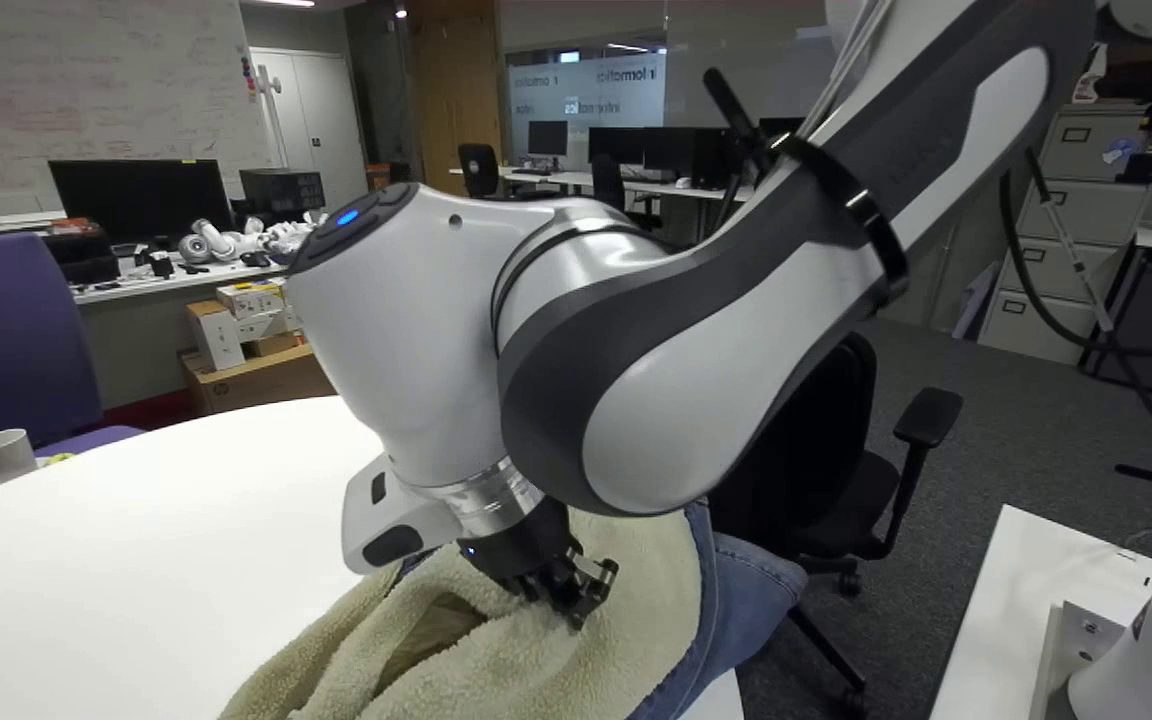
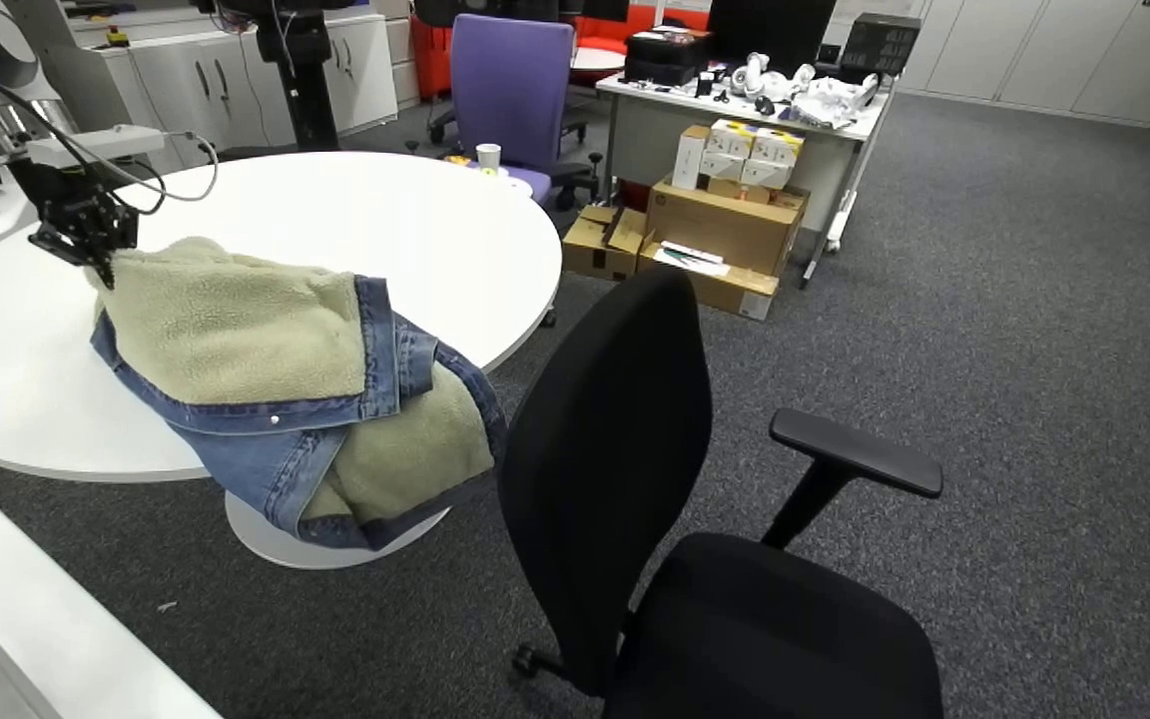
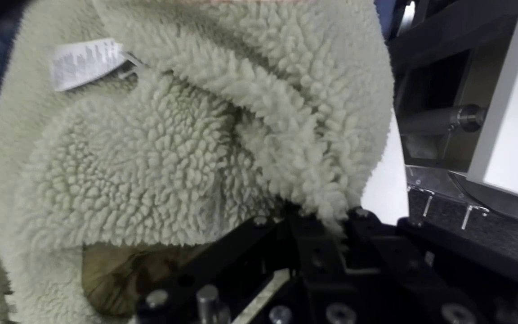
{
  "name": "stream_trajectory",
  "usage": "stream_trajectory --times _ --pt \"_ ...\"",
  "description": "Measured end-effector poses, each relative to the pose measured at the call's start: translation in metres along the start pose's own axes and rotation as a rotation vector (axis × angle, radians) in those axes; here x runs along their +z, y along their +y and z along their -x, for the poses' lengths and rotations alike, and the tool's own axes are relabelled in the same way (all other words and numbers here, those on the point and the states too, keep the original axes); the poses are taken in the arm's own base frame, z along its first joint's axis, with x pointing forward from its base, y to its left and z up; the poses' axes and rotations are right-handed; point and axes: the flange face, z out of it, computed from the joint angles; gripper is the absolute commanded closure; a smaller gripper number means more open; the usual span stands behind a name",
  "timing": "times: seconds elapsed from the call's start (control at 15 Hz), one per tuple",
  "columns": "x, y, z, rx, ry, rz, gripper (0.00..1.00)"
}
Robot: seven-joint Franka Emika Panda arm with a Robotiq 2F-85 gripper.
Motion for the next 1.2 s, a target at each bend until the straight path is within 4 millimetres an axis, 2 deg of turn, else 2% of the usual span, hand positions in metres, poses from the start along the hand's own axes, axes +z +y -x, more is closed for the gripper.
stream_trajectory --times 0.27,0.73,0.8,0.93,1.0,1.2 --pt "0.018 -0.023 -0.012 -0.054 0.050 -0.123 0.97" --pt "0.037 -0.044 -0.021 -0.105 0.069 -0.260 0.97" --pt "0.040 -0.048 -0.021 -0.117 0.057 -0.293 0.63" --pt "0.045 -0.051 -0.019 -0.122 0.038 -0.331 0.56" --pt "0.044 -0.050 -0.020 -0.117 0.039 -0.331 0.47" --pt "0.021 -0.038 -0.024 -0.064 0.083 -0.299 0.25"
